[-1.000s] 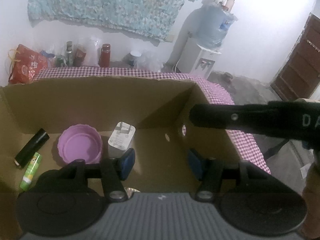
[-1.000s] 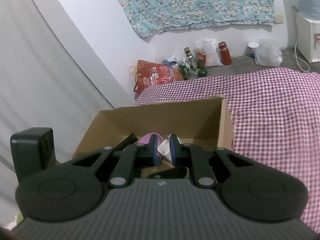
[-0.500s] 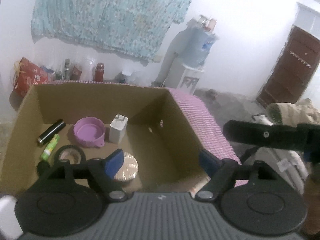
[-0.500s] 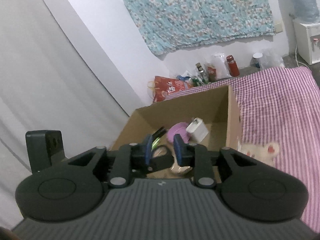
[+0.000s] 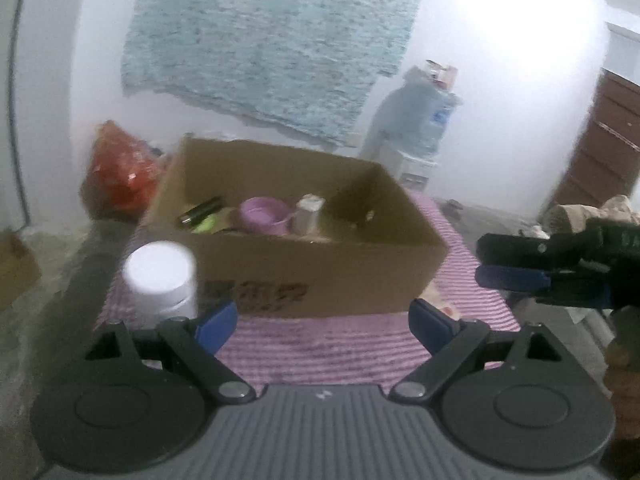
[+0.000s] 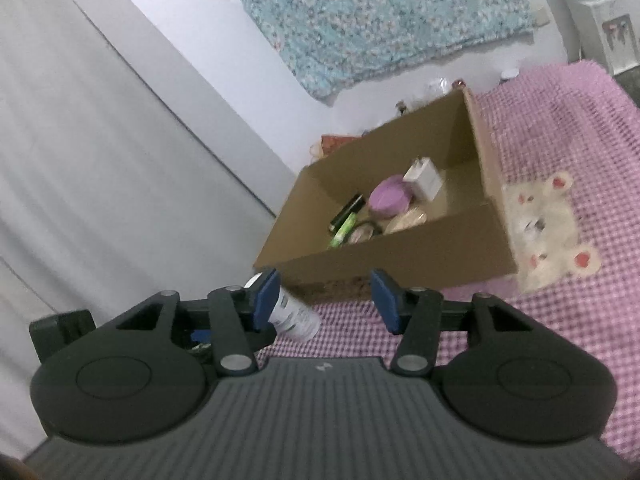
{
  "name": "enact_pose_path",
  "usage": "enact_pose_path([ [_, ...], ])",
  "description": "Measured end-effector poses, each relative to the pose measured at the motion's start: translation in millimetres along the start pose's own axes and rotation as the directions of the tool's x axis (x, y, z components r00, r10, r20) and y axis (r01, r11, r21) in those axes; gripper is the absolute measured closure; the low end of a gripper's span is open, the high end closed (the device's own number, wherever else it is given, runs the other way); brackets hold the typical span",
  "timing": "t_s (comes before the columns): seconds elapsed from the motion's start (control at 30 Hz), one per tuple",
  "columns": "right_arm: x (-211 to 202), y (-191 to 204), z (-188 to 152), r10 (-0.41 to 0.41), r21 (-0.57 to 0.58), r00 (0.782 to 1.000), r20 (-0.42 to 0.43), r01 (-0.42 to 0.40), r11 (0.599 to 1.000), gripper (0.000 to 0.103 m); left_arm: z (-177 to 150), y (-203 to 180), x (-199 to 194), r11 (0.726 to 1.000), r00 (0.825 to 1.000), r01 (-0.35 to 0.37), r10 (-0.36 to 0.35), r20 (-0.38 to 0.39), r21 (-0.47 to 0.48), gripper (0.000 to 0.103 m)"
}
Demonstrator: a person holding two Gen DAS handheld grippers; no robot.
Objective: Organize rigid objects
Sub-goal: 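Move the right tool to the white supplement bottle and close on it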
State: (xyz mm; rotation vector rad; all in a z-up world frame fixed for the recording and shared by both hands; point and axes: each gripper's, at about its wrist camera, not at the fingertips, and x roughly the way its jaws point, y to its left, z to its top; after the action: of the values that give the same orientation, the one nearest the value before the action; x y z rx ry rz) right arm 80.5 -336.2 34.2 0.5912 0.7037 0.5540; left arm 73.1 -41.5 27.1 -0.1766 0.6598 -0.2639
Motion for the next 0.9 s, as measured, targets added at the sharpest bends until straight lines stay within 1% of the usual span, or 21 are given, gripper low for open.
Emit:
enact_pose_path([
  [0.13, 26.1, 14.9, -1.1, 0.016, 0.000, 0.999, -0.051, -0.016, 1.000, 0.050, -7.8, 16.6, -8.2, 0.998, 0.998, -0.059, 0.059, 0.028, -0.008, 0.009],
  [0.27, 55.7, 28.7, -2.7, 0.035, 0.003, 0.993, -0.113, -0.035, 0.999, 0.049, -11.0, 31.3, -12.0, 0.992, 0.989, -0.125, 0.125, 0.073, -0.009, 0.009],
  [0.47, 108.2, 46.6, -0.9, 0.056, 0.010, 0.980, -0.192, -0.056, 0.998, 0.048, -8.4, 54.8, 6.5, 0.979, 0.977, -0.203, 0.204, 0.061, -0.028, 0.009],
  [0.63, 147.7, 61.9, 6.6, 0.086, 0.007, 0.973, -0.213, -0.086, 0.996, 0.048, -5.9, 71.0, 28.3, 0.974, 0.975, -0.222, 0.223, 0.005, -0.030, 0.010],
  [0.77, 177.2, 71.4, 13.7, 0.089, -0.003, 0.969, -0.230, -0.092, 0.996, 0.049, -2.9, 80.3, 43.5, 0.973, 0.974, -0.225, 0.224, -0.021, -0.045, 0.011],
  [0.9, 198.8, 76.9, 16.9, 0.084, -0.008, 0.962, -0.259, -0.089, 0.996, 0.049, -0.9, 85.6, 54.9, 0.972, 0.973, -0.230, 0.228, -0.046, -0.042, 0.020],
])
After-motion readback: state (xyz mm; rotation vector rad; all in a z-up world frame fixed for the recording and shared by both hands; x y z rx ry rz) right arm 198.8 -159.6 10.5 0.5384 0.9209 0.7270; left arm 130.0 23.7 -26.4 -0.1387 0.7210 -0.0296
